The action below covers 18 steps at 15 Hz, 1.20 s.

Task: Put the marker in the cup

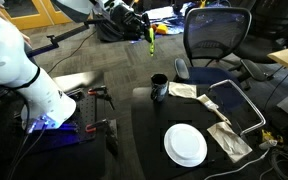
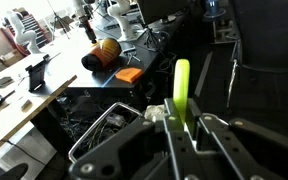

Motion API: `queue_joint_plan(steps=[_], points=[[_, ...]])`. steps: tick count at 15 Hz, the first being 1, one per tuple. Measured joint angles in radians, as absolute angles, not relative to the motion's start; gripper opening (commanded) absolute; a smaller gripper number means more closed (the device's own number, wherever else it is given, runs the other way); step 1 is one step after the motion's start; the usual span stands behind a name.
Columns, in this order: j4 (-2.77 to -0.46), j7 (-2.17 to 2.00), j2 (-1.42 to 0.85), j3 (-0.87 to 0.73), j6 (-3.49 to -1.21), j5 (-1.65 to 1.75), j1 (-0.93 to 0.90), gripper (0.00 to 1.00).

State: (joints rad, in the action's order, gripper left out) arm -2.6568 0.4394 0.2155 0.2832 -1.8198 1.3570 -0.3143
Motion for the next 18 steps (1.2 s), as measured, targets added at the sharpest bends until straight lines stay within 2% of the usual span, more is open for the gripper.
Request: queue_joint_plan(steps=[18], points=[[-2.527, 0.527, -0.135, 0.274, -1.782, 1.563, -0.299, 0.04]])
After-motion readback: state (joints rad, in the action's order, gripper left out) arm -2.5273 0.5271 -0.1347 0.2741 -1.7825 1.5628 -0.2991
